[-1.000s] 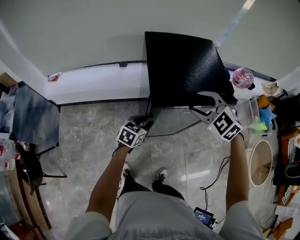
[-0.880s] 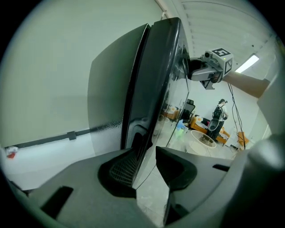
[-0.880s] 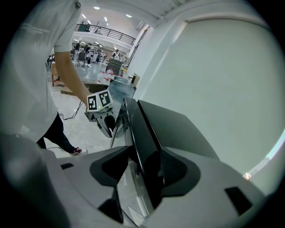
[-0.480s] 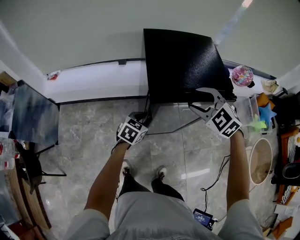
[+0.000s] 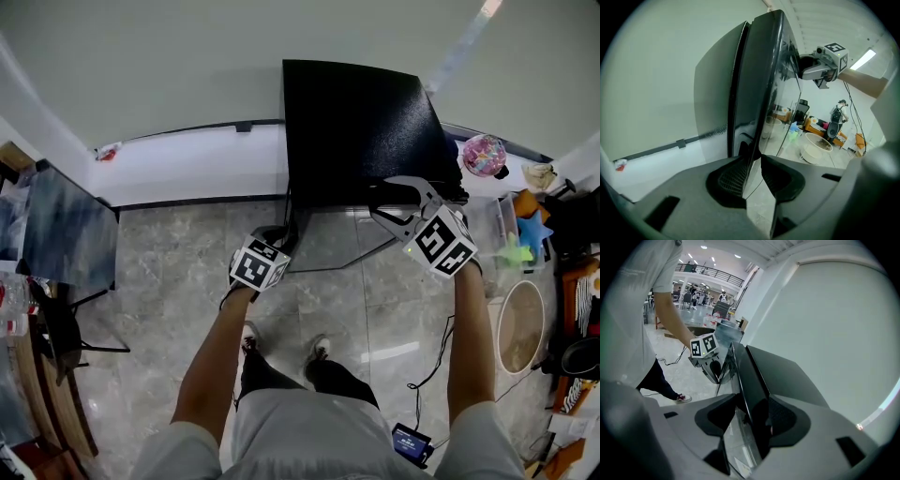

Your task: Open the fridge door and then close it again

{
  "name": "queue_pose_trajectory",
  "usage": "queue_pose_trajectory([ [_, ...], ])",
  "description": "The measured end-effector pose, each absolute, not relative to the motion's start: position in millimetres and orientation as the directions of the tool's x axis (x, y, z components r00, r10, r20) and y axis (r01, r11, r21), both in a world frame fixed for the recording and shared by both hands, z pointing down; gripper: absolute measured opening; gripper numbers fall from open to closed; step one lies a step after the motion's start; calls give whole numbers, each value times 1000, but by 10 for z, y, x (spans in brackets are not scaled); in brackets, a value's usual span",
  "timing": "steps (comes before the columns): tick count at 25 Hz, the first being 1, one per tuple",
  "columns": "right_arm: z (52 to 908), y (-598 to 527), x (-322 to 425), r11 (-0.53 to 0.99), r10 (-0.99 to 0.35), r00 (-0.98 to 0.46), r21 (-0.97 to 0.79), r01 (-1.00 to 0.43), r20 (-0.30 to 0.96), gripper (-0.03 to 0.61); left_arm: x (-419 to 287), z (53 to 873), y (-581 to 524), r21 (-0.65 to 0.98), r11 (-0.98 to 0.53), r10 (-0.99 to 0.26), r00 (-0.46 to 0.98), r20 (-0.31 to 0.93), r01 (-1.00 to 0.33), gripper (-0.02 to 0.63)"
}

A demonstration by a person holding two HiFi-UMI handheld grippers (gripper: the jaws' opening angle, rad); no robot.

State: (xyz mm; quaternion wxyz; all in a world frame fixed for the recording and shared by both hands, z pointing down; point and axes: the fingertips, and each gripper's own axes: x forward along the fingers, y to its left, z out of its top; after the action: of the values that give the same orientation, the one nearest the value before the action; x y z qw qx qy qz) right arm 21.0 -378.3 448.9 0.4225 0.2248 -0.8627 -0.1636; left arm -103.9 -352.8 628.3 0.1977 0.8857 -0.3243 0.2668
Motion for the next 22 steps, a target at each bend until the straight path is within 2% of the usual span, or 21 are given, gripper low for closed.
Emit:
queue_pose_trajectory([
  [8, 4471, -3655, 226, 856, -496, -570, 480, -193, 655, 218, -983, 6281, -3318, 167, -718, -453, 636, 625, -676, 83],
  [22, 4483, -3352, 253, 857, -446, -620, 509, -86, 645, 225, -897, 6292, -2856, 171, -601, -565, 566, 600, -781, 84],
])
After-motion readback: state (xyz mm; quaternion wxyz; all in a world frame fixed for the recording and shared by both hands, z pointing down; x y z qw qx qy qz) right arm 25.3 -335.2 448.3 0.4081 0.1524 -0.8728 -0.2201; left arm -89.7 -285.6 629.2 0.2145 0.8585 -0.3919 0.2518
